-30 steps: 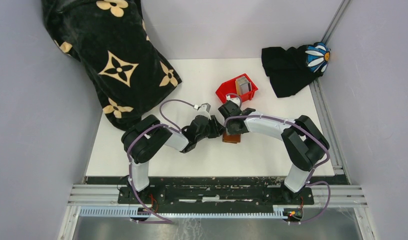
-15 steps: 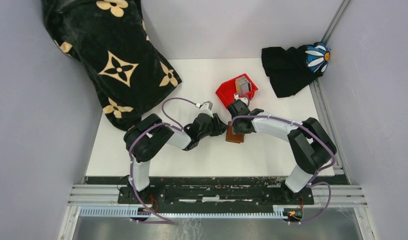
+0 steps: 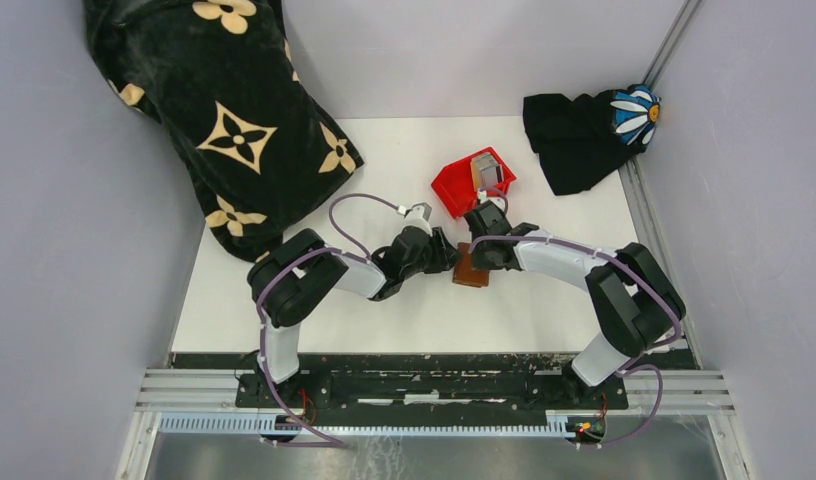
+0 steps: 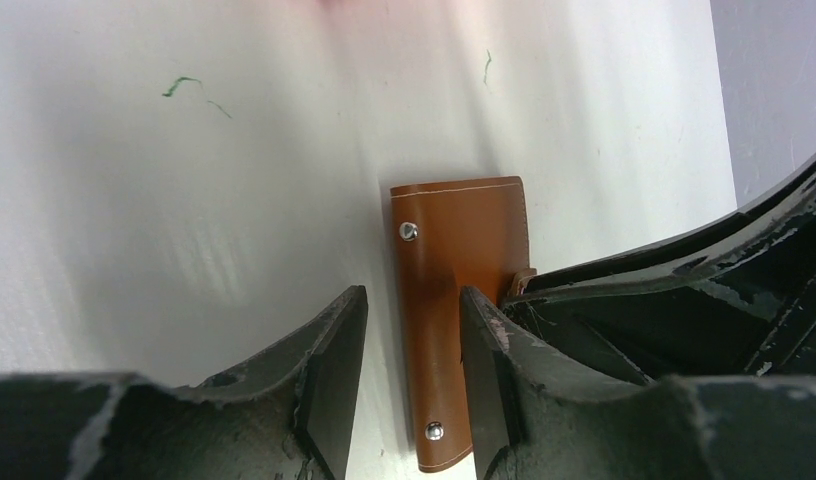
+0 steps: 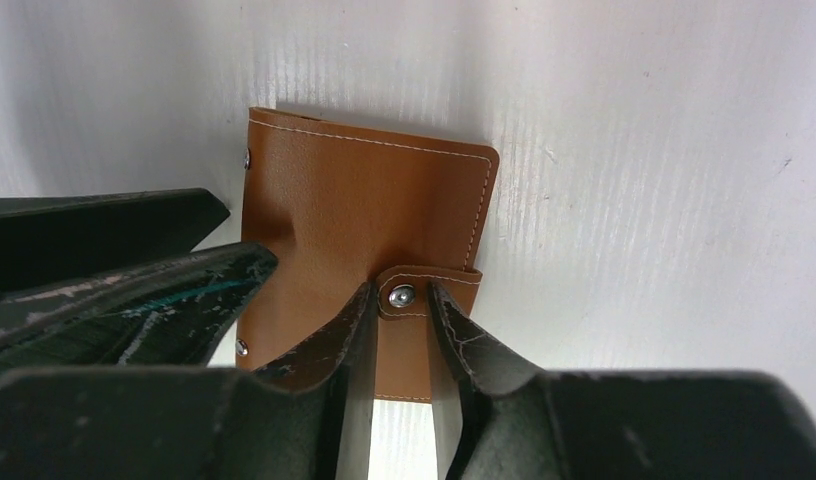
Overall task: Put the credit cards into the card holder
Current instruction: Open the card holder at the center of the board.
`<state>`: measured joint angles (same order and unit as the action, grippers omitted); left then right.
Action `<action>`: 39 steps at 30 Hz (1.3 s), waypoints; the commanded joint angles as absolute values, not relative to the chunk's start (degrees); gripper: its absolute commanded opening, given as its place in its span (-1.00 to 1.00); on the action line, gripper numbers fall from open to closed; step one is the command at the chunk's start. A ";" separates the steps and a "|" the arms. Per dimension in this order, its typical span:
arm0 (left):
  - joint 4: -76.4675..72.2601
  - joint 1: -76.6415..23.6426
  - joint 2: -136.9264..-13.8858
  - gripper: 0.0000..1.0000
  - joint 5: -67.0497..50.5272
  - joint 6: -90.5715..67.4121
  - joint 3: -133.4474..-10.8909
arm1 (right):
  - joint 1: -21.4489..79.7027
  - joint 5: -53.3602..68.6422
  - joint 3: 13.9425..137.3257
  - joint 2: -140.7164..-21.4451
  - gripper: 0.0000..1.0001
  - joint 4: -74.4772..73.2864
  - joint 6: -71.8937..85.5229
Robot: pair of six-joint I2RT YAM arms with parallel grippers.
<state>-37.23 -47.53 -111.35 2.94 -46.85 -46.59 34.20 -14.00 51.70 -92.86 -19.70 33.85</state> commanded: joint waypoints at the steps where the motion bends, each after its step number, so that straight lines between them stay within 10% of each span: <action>1: -20.07 -49.34 -114.79 0.00 2.32 -42.14 -44.88 | 33.84 -13.27 49.77 -92.10 -0.47 -22.87 34.05; 14: -15.51 -51.10 -118.13 -0.07 2.50 -40.17 -48.35 | 32.94 -11.55 49.02 -91.32 -0.73 -21.53 33.95; 22: -16.63 -51.12 -120.78 -0.93 2.56 -40.15 -48.08 | 31.45 -10.82 48.18 -89.44 -0.75 -21.27 33.88; 39: -11.78 -51.00 -116.22 -0.94 14.59 -42.46 -43.13 | 29.17 -12.83 47.49 -84.32 -0.77 -23.52 32.88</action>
